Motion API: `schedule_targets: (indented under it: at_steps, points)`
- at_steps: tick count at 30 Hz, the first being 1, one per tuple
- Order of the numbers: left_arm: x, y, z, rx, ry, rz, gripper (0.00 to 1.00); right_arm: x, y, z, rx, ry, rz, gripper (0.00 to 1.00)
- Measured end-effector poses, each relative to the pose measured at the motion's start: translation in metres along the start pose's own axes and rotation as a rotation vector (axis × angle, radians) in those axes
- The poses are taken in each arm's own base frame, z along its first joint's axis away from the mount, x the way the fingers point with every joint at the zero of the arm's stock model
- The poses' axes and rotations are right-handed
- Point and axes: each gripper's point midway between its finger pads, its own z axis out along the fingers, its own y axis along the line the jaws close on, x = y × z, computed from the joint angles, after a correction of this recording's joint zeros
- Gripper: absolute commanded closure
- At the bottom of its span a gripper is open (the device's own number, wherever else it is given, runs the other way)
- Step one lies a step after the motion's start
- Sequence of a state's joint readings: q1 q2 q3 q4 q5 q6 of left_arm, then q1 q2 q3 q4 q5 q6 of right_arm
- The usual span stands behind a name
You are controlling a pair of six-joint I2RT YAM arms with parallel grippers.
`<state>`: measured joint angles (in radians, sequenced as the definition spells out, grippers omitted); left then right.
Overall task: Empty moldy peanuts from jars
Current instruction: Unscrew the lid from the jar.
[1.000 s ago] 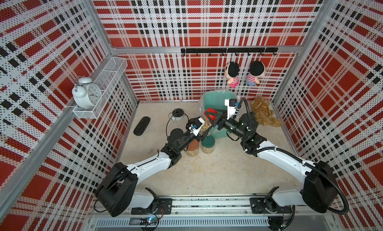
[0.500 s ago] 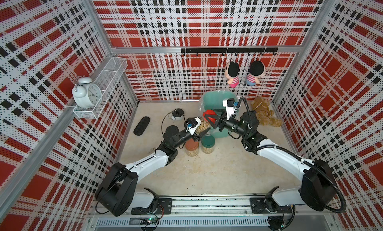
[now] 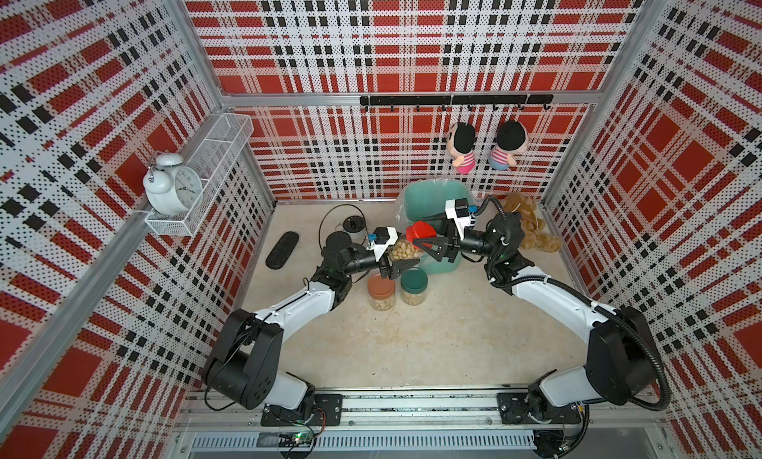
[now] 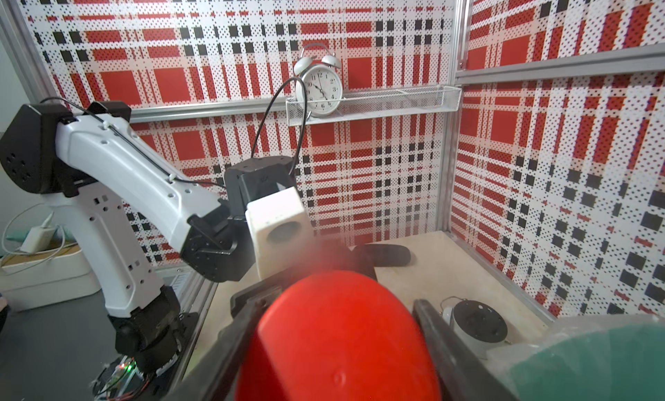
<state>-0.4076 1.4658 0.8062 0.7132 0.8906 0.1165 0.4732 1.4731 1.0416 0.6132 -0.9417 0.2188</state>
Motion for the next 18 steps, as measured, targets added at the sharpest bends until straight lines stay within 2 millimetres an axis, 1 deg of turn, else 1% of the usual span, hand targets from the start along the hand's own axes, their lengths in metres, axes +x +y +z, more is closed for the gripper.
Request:
schedule_targets:
  at_steps: [1,3,4,5,9,12,16,18]
  points:
    - [0.001,0.0,0.0,-0.002,0.003,-0.003,1.0,0.001,-0.001,0.0,0.003,0.01,0.001,0.5]
    - [0.001,0.002,0.0,-0.009,0.004,-0.001,1.0,0.001,-0.002,0.001,0.01,0.014,0.0,0.17]
    - [0.002,0.004,0.0,-0.02,0.006,-0.007,1.0,0.0,-0.005,0.0,0.027,0.011,0.0,0.04]
    - [0.002,0.007,0.0,-0.044,0.01,-0.01,1.0,0.001,-0.007,-0.001,0.046,0.007,0.003,0.0]
    - [0.004,0.02,-0.001,-0.121,0.02,-0.015,1.0,-0.001,-0.012,-0.008,0.125,-0.016,0.037,0.0]
    - [0.002,0.025,0.0,-0.164,0.02,-0.011,1.0,-0.015,-0.017,-0.012,0.183,-0.058,0.057,0.0]
    - [0.004,0.025,0.001,-0.219,0.017,-0.006,1.0,-0.034,-0.025,-0.019,0.276,-0.133,0.104,0.0]
    - [0.007,0.023,0.002,-0.239,0.021,-0.006,1.0,-0.039,-0.03,-0.021,0.321,-0.16,0.143,0.0]
